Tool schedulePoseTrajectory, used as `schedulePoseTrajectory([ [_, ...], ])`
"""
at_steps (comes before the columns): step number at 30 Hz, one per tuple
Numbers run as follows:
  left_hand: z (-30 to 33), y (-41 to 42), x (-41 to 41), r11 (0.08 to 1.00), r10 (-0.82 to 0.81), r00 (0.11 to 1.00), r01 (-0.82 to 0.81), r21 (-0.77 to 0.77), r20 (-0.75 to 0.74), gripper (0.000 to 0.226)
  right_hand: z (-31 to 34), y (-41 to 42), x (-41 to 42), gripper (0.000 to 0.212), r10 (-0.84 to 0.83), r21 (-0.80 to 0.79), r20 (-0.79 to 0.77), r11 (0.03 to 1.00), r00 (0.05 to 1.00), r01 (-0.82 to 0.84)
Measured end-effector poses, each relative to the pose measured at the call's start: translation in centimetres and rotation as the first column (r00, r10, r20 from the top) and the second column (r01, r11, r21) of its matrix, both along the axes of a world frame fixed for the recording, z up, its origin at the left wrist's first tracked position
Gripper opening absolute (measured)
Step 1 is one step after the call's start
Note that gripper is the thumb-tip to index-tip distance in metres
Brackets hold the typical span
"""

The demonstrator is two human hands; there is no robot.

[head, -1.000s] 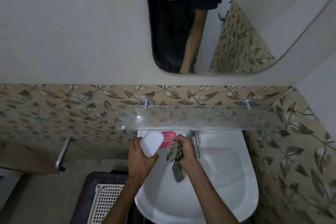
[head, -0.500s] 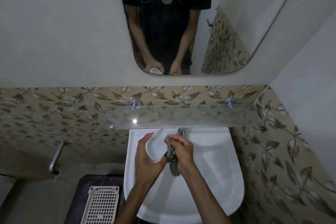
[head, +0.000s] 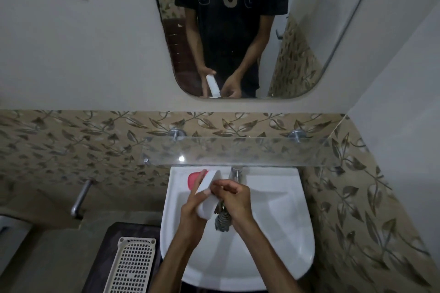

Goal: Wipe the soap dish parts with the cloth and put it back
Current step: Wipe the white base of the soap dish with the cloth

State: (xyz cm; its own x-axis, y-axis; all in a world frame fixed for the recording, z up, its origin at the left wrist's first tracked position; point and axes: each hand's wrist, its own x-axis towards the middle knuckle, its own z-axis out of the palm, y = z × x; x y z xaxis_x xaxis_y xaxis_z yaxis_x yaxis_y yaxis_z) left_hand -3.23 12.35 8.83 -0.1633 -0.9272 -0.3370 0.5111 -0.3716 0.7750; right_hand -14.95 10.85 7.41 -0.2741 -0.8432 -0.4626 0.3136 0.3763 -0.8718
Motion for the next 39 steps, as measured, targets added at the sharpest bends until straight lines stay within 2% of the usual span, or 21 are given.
schedulePoseTrajectory([
  [2, 0.6, -0.2, -0.3, 0.996, -0.022, 0.997, 0.029, 0.089, -0.078, 0.055, 0.3, 0.3, 0.6, 0.024, 0.018, -0.076, -0.112, 0.997, 0.993, -0.026],
  [4, 0.9, -0.3, -0.4, 0.995, 0.006, 0.993, 0.007, 0.104, -0.121, 0.042, 0.6, 0.3, 0.7, 0.024, 0.007, -0.158, -0.292, 0.986, 0.957, -0.055],
  [6, 1.1, -0.5, -0.3, 0.993, 0.07, 0.979, -0.049, 0.112, -0.192, 0.046, 1.0, 0.2, 0.6, 0.016, -0.026, -0.218, -0.464, 0.972, 0.886, -0.086],
  [8, 1.5, -0.5, -0.3, 0.991, 0.105, 0.966, -0.083, 0.104, -0.234, 0.054, 1.5, 0.2, 0.6, 0.012, -0.084, -0.252, -0.534, 0.966, 0.841, -0.063],
  [12, 2.3, -0.4, -0.8, 0.991, 0.126, 0.954, -0.107, 0.084, -0.273, 0.058, 1.8, 0.2, 1.0, 0.026, -0.216, -0.225, -0.387, 0.965, 0.896, 0.135],
  [14, 2.6, -0.3, -1.1, 0.987, 0.153, 0.95, -0.133, 0.091, -0.273, 0.056, 1.6, 0.3, 1.0, 0.04, -0.253, -0.167, -0.392, 0.965, 0.885, 0.202],
  [16, 2.8, -0.2, -1.6, 0.983, 0.168, 0.953, -0.144, 0.11, -0.251, 0.05, 1.1, 0.2, 0.8, 0.048, -0.211, -0.076, -0.447, 0.977, 0.87, 0.198],
  [17, 2.8, -0.1, -1.8, 0.985, 0.149, 0.959, -0.124, 0.117, -0.242, 0.043, 1.0, 0.2, 0.7, 0.05, -0.182, -0.024, -0.421, 0.981, 0.888, 0.19],
  [19, 2.7, -0.1, -2.3, 0.986, 0.118, 0.971, -0.09, 0.14, -0.209, 0.037, 0.9, 0.2, 0.8, 0.054, -0.17, 0.068, -0.266, 0.979, 0.949, 0.194],
  [21, 2.7, -0.2, -2.4, 0.983, 0.119, 0.98, -0.094, 0.158, -0.158, 0.038, 1.1, 0.2, 1.1, 0.061, -0.15, 0.137, -0.211, 0.974, 0.966, 0.181],
  [24, 3.0, -0.5, -2.1, 0.982, 0.149, 0.984, -0.135, 0.131, -0.097, 0.051, 1.4, 0.4, 1.3, 0.071, -0.091, 0.193, -0.198, 0.973, 0.976, 0.13],
  [28, 3.6, -1.0, -2.3, 0.979, 0.172, 0.98, -0.158, 0.129, -0.1, 0.093, 2.0, 0.3, 1.1, 0.093, 0.017, 0.223, -0.149, 0.975, 0.989, 0.017],
  [29, 3.8, -1.1, -2.3, 0.977, 0.182, 0.978, -0.167, 0.133, -0.103, 0.096, 2.3, 0.3, 1.1, 0.092, 0.047, 0.214, -0.111, 0.977, 0.993, -0.022],
  [31, 4.4, -1.5, -2.2, 0.974, 0.194, 0.974, -0.177, 0.141, -0.116, 0.094, 2.9, 0.2, 1.0, 0.075, 0.105, 0.163, 0.002, 0.981, 0.994, -0.104],
  [33, 4.5, -2.1, -1.9, 0.974, 0.188, 0.972, -0.165, 0.153, -0.144, 0.081, 3.4, 0.1, 0.8, 0.062, 0.156, 0.122, 0.136, 0.977, 0.978, -0.173],
  [35, 4.5, -2.7, -1.3, 0.978, 0.169, 0.968, -0.141, 0.152, -0.188, 0.071, 3.3, 0.1, 0.3, 0.058, 0.165, 0.107, 0.245, 0.975, 0.955, -0.196],
  [39, 4.7, -3.6, 0.4, 0.992, 0.095, 0.96, -0.07, 0.104, -0.263, 0.071, 2.7, 0.7, -0.5, 0.034, 0.194, 0.058, 0.322, 0.973, 0.927, -0.223],
])
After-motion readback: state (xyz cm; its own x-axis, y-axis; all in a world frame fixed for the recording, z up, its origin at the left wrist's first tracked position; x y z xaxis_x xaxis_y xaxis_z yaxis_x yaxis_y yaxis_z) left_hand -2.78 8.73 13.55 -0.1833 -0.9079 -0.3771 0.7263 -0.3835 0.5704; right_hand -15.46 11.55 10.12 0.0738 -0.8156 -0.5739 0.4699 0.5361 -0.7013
